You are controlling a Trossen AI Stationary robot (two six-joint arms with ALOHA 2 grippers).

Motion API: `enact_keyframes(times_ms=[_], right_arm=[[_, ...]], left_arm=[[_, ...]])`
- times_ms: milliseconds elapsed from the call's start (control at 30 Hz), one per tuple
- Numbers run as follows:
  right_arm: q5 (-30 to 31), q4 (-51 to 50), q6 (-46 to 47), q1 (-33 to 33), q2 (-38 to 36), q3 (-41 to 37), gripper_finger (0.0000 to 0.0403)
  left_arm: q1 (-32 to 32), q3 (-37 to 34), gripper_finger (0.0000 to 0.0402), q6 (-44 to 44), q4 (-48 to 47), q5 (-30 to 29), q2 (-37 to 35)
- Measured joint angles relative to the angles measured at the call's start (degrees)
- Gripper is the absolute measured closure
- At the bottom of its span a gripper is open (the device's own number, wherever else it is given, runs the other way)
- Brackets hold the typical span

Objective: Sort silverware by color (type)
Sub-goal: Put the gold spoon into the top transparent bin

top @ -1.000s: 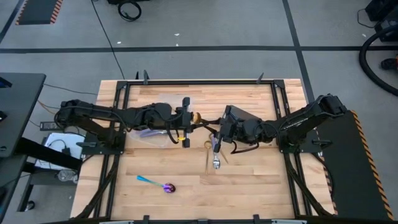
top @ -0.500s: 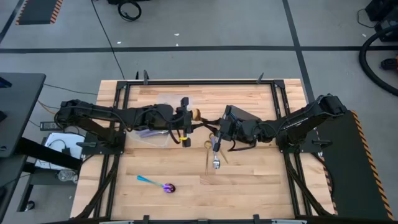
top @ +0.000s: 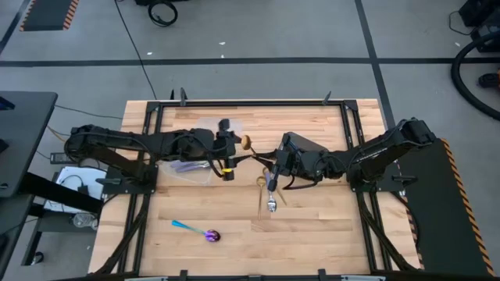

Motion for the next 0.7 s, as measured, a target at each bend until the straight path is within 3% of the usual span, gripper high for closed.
enact_keyframes(times_ms=[167,367,500,700], right_arm=[[1.1,-1.2,1.0,0.0,-0.3,0.0,0.0384],[1.3,-4.5,5.8,-0.7,-0.8,0.0,0.0384],[0.5,-7.6,11.7,-2.6,-0.8,0.0,0.0384],[-2.9,-12.9,21.3,-5.7,-0.8,0.0,0.0375]], left_arm=[[0.0,-0.1,0.0201,0.0,-10.1,-4.1,-1.6],[-1.5,-0.2,0.0218,2.7,-19.5,-4.7,-2.4],[-3.5,-0.1,0.0225,10.5,-19.9,-6.3,-1.7],[-7.0,-0.1,0.023,21.5,-17.0,-15.4,1.4]])
